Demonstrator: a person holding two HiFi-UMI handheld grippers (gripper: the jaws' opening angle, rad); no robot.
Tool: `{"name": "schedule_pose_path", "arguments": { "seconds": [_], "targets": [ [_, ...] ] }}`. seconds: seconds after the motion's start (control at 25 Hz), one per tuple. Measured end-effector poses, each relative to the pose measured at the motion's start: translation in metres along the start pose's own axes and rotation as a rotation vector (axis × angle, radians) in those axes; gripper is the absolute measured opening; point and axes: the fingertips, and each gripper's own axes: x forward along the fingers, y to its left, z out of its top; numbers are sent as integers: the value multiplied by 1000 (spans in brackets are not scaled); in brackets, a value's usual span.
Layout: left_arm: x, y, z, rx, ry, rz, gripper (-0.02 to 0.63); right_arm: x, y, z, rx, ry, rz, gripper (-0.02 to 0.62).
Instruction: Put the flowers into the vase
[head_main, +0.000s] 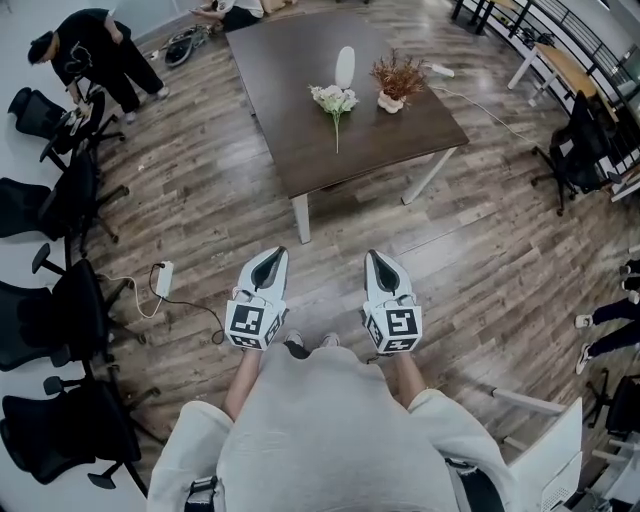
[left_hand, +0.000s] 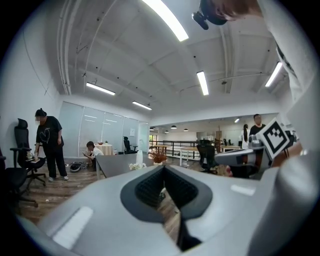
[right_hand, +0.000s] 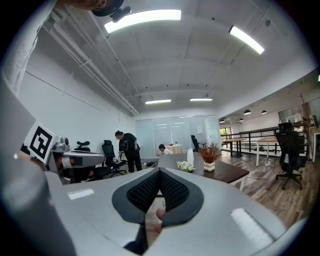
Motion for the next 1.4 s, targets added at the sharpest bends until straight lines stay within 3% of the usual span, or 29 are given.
{"name": "schedule_pose_path", "arguments": {
  "seconds": [0.44, 0.8, 1.08, 1.4],
  "targets": [
    [46, -8, -1, 2, -6, -2, 9, 20, -38, -6, 2, 4, 9, -3],
    [94, 20, -1, 11, -11, -39, 9, 68, -52, 1, -2, -12, -13, -3],
    [163, 70, -4, 10, -17, -90, 9, 145, -63, -4, 5, 5, -49, -3],
    [244, 177, 25, 1, -23, -122, 9, 274, -55, 40, 0, -2, -66, -3]
  ]
}}
